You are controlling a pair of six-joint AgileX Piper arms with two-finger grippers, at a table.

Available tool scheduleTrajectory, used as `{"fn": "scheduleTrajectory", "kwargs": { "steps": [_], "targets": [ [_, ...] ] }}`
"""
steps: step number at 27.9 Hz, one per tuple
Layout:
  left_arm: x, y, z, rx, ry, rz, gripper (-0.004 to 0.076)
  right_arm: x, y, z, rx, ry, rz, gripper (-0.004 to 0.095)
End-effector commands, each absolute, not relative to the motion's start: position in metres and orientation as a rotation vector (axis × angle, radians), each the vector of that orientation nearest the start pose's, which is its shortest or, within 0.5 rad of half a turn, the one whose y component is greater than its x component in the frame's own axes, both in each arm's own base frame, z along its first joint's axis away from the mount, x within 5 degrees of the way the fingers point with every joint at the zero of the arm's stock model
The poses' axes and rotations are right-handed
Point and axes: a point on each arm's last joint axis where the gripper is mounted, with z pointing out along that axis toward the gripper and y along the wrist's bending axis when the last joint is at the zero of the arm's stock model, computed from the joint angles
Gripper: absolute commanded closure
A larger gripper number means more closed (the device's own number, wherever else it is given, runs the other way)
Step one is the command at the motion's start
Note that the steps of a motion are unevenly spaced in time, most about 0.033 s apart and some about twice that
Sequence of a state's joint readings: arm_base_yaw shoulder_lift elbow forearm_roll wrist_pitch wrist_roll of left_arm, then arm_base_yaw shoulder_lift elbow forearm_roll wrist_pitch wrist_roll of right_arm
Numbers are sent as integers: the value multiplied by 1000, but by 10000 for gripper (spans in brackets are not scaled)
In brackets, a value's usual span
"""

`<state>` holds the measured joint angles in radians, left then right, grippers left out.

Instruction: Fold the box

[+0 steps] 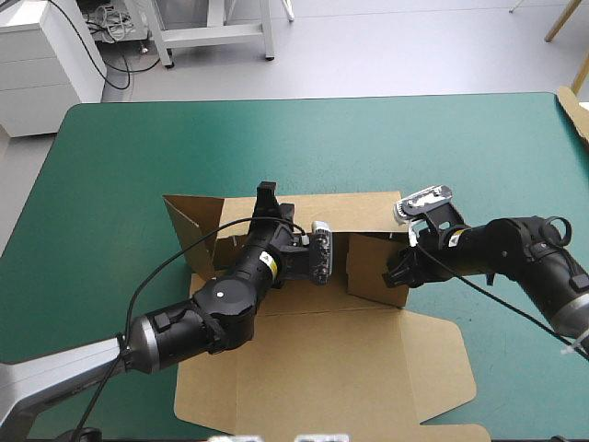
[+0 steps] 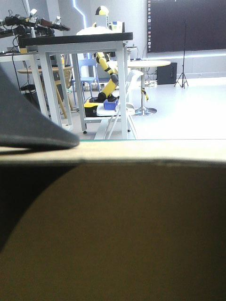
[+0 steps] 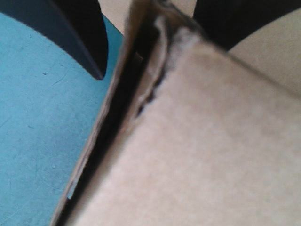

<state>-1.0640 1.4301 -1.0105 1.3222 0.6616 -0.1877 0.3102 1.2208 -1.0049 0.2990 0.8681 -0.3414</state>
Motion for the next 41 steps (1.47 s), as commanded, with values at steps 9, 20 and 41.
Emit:
{"fn": "scheduleTrajectory", "kwargs": {
  "steps": [9, 20, 41],
  "targets": [
    [192, -241, 328, 1532, 1258, 622, 731, 214, 120, 336, -552, 2334, 222, 484],
    [192, -241, 328, 1530, 1264, 630, 731, 203, 135, 331, -514, 2265, 211, 559],
    [191, -242, 326, 1574, 1248, 624, 455, 199, 133, 327, -468, 2210, 278, 928]
  ]
}}
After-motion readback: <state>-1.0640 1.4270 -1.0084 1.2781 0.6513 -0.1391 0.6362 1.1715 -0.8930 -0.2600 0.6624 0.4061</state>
